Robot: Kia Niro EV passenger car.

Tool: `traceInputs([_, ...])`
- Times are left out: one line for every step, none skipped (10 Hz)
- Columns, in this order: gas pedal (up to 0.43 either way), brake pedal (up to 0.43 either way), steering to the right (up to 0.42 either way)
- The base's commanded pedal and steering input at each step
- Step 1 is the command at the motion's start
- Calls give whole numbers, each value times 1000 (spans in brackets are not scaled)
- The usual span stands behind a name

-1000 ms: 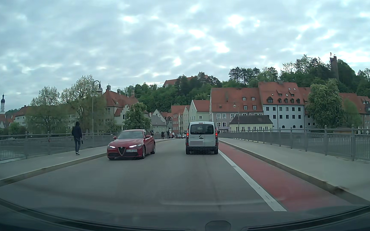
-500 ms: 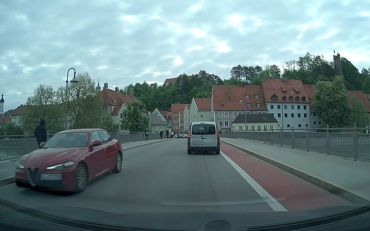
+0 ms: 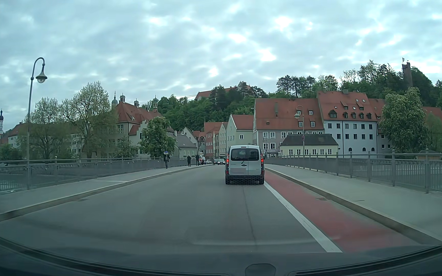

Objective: Follow the waypoints while adhering to traffic rules and regulations

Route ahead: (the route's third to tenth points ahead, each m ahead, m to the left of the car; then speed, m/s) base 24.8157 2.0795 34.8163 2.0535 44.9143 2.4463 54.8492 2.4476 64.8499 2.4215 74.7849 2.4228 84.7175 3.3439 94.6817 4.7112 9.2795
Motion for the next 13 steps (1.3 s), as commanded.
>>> traceInputs([67,0,-2])
traceInputs([67,0,-2])
traceInputs([67,0,-2])
traceInputs([67,0,-2])
traceInputs([67,0,-2])
traceInputs([59,0,-2])
traceInputs([59,0,-2])
traceInputs([59,0,-2])
traceInputs([59,0,-2])
traceInputs([59,0,-2])
traceInputs([59,0,-2])
traceInputs([59,0,-2])
traceInputs([39,0,-2])
